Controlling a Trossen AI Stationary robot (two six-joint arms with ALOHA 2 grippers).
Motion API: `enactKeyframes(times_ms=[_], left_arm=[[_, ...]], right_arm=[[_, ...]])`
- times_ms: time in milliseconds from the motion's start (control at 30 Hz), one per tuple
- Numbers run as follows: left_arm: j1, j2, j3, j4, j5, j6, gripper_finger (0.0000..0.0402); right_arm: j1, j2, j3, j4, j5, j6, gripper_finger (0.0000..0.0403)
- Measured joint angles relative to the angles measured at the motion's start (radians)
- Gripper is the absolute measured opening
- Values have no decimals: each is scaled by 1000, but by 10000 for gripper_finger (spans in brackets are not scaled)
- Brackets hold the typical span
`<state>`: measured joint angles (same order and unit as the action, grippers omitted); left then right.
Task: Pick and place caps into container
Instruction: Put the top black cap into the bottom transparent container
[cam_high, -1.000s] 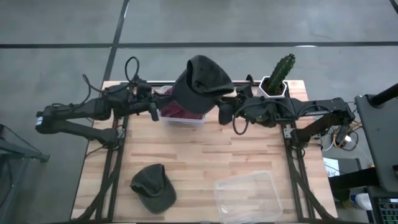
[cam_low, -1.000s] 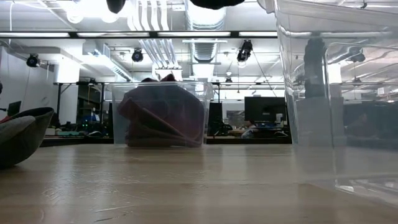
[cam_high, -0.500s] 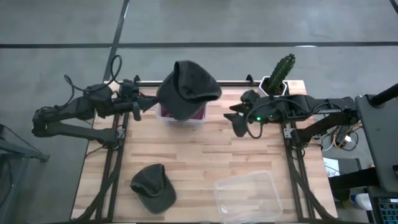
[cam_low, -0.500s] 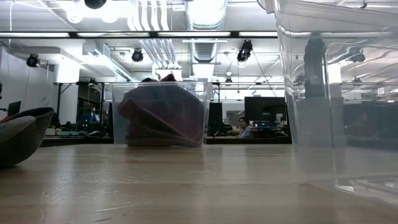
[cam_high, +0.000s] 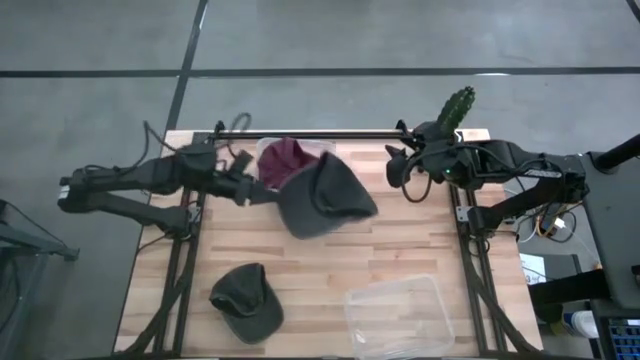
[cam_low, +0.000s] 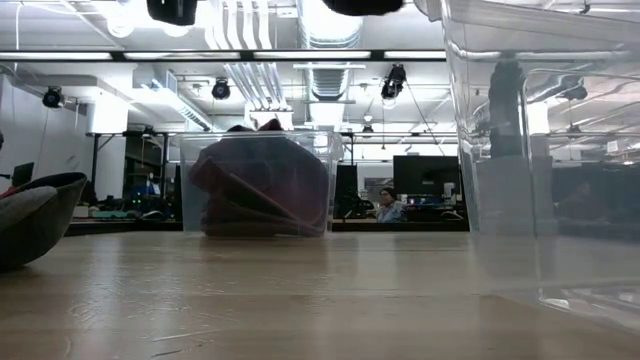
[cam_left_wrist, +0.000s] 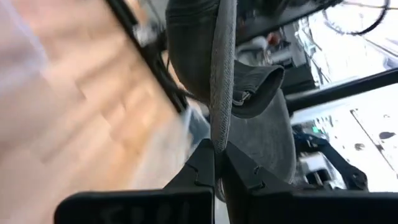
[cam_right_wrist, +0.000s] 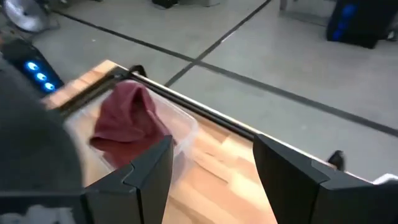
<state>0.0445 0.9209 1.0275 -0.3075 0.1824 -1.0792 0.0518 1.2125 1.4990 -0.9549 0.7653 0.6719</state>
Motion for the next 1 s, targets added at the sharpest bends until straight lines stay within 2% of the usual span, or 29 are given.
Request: enactKeyframes(times_ms=[100, 367, 633, 767, 1000], left_arm=[[-48, 60, 0, 43, 10, -70, 6], [-188, 245, 0, 318, -29, -175, 6], [-285, 436, 45, 413, -107, -222, 6], [-321, 539, 91, 533, -119, -204, 6], [-373, 712, 248, 526, -122, -174, 6]], right_arm=[[-25, 0, 0, -54, 17, -27, 214], [-82, 0, -1, -182, 60, -47, 215], [-83, -2, -1, -269, 49, -50, 215], [-84, -2, -5, -311, 54, -107, 215], [-90, -2, -8, -332, 75, -189, 215]])
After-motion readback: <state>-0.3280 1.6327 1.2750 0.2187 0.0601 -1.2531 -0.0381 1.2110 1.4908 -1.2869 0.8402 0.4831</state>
